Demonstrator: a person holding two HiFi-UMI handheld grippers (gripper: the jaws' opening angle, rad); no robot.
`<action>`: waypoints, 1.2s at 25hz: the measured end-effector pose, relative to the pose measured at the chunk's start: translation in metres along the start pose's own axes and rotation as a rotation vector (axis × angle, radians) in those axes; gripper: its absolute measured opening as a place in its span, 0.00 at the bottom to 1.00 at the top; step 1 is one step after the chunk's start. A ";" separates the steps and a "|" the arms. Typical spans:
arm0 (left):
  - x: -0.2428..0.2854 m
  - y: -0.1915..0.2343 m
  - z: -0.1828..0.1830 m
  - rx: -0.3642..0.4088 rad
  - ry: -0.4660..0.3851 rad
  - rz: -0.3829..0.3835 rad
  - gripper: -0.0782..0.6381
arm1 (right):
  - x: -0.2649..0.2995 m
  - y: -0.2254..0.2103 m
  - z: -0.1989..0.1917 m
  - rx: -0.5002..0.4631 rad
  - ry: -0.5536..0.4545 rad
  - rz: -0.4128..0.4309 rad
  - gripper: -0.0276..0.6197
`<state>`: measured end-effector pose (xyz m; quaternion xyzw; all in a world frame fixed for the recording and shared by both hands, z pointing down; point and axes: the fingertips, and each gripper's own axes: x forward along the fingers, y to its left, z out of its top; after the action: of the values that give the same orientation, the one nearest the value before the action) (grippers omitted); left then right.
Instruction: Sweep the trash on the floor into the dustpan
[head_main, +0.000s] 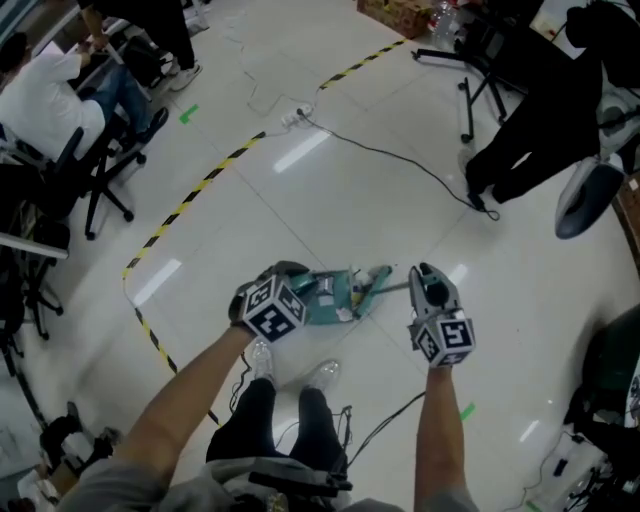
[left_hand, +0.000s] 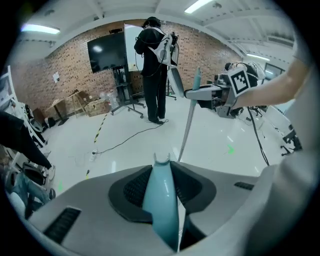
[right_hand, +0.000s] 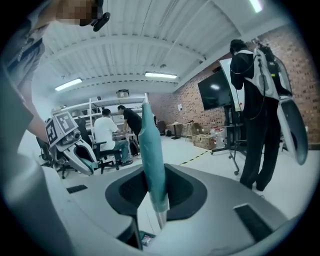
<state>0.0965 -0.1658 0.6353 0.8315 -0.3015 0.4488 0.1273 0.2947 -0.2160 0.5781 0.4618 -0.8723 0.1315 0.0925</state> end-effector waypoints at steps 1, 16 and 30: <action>0.000 0.000 0.000 -0.003 0.001 0.005 0.26 | 0.003 0.007 -0.001 0.012 0.002 0.039 0.16; -0.001 0.010 -0.004 -0.018 0.022 0.014 0.26 | 0.003 0.079 0.016 0.175 -0.039 0.263 0.17; -0.015 -0.003 0.001 0.064 0.048 -0.050 0.26 | -0.032 0.012 0.048 -0.062 -0.033 0.060 0.15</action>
<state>0.0929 -0.1585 0.6223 0.8316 -0.2628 0.4746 0.1190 0.3011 -0.1996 0.5216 0.4345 -0.8908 0.0997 0.0884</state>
